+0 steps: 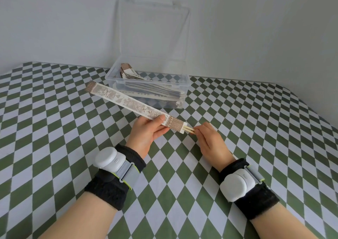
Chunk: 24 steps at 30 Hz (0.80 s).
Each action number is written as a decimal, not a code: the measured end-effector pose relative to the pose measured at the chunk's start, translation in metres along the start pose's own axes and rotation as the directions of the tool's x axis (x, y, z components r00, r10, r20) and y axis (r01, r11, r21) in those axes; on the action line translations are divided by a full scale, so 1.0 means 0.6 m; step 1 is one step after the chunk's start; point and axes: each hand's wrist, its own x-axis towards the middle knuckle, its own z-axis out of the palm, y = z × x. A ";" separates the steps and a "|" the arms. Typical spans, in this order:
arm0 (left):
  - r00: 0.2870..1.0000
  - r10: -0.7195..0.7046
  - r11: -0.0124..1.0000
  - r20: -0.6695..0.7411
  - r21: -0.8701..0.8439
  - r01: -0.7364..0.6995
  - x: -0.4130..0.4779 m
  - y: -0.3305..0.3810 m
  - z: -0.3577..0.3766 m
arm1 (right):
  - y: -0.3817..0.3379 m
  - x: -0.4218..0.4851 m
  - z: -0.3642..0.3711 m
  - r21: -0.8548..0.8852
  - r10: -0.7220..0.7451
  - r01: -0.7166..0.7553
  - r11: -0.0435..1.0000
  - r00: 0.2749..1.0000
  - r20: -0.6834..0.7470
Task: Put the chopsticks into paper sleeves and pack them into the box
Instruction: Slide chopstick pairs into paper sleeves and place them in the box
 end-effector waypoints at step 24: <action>0.997 -0.016 0.989 -0.081 -0.149 0.004 0.003 0.008 -0.004 | 0.006 -0.002 -0.003 0.123 -0.078 0.088 0.988 0.993 -0.087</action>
